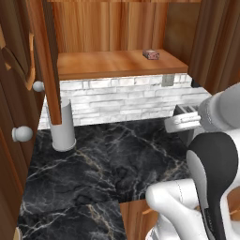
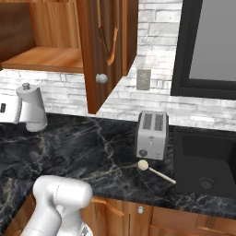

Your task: Locate and retrieve the dish brush and bar soap from the cabinet. Place them next to the sink.

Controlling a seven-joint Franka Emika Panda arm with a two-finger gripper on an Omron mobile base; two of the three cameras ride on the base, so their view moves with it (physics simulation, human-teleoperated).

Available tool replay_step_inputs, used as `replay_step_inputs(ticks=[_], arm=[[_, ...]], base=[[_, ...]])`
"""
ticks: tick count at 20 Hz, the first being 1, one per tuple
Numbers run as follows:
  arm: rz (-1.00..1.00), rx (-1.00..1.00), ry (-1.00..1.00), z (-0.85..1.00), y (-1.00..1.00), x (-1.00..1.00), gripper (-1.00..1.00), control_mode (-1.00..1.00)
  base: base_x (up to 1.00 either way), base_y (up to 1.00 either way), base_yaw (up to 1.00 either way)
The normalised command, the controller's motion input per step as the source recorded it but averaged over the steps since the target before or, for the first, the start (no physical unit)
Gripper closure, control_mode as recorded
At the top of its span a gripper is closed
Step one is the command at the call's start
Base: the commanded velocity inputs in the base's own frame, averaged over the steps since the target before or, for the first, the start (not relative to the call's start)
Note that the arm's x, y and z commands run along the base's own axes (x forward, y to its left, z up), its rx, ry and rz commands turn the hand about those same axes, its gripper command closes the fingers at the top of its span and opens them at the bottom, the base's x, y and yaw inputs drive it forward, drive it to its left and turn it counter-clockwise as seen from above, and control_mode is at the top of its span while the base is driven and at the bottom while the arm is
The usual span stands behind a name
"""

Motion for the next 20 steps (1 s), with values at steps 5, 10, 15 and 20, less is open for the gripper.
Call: replay_step_inputs(ticks=[5,10,15,20], arm=[[-0.02,0.01,0.00,0.00,0.00,0.03,-1.00,-1.00],[-0.04,0.04,-0.15,0.28,0.00,0.06,-1.00,-1.00],[-0.07,0.02,-0.13,0.23,0.00,0.11,-1.00,-1.00],[-0.01,0.01,-0.01,0.07,0.00,0.11,-1.00,-1.00]], base=[[0.00,0.00,0.00],[0.00,0.00,0.00],[0.00,0.00,0.00],[0.00,0.00,0.00]])
